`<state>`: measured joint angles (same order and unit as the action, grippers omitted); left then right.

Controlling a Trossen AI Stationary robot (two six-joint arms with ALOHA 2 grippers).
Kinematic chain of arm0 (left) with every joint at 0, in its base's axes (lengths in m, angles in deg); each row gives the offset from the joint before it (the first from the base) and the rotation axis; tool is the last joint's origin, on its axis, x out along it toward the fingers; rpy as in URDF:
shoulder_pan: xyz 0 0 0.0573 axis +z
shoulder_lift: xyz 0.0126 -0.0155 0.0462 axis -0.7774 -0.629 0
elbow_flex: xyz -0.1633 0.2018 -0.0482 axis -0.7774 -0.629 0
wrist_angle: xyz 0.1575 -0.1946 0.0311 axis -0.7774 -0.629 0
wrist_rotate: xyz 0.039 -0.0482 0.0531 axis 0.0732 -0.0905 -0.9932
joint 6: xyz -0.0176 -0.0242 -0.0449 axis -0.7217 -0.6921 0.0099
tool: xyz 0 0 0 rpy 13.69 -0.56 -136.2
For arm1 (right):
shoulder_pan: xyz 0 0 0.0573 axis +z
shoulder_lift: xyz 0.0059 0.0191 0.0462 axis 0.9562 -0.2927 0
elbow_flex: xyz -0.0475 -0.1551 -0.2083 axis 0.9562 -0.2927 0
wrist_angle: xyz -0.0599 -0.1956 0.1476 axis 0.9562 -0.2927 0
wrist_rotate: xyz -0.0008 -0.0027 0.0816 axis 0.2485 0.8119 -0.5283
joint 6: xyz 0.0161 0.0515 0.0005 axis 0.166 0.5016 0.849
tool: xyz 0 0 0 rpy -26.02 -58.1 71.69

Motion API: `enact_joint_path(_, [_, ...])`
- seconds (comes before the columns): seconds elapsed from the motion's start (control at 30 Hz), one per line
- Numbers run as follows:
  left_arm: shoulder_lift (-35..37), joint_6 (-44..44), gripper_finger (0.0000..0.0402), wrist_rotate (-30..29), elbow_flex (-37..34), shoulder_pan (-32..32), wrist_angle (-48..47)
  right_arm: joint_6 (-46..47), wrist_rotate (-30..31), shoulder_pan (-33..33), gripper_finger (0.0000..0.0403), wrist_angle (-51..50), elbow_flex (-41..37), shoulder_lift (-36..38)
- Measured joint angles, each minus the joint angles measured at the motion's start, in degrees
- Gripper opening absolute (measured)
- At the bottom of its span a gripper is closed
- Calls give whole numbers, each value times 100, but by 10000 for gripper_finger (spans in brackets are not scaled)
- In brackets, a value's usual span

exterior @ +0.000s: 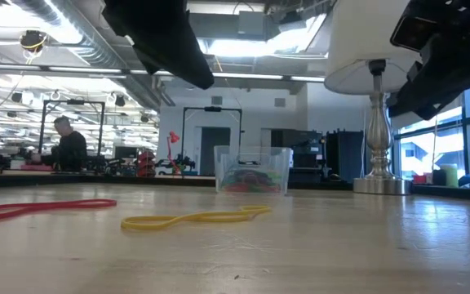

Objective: Pick and place rubber bands into bin
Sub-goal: Put the red rubber band into the transparent bin

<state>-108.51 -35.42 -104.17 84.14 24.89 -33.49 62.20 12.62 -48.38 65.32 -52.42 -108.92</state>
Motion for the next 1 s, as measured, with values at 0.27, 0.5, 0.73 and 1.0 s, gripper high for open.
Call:
enact_joint_path(0.27, [0, -1634, 74, -358, 0, 26, -977, -83, 0, 0, 12, -2, 0, 0])
enact_joint_path(0.5, [0, -4376, 151, 590, -438, 26, -2585, -81, 0, 0, 12, -2, 0, -2])
enact_joint_path(0.73, [0, -5367, 179, 1139, -1165, 26, -1964, -86, 0, 0, 12, -5, 0, -2])
enact_joint_path(1.0, [32, -5652, 161, 1135, -1467, 24, -1958, -108, 13, 0, 12, -9, 0, -4])
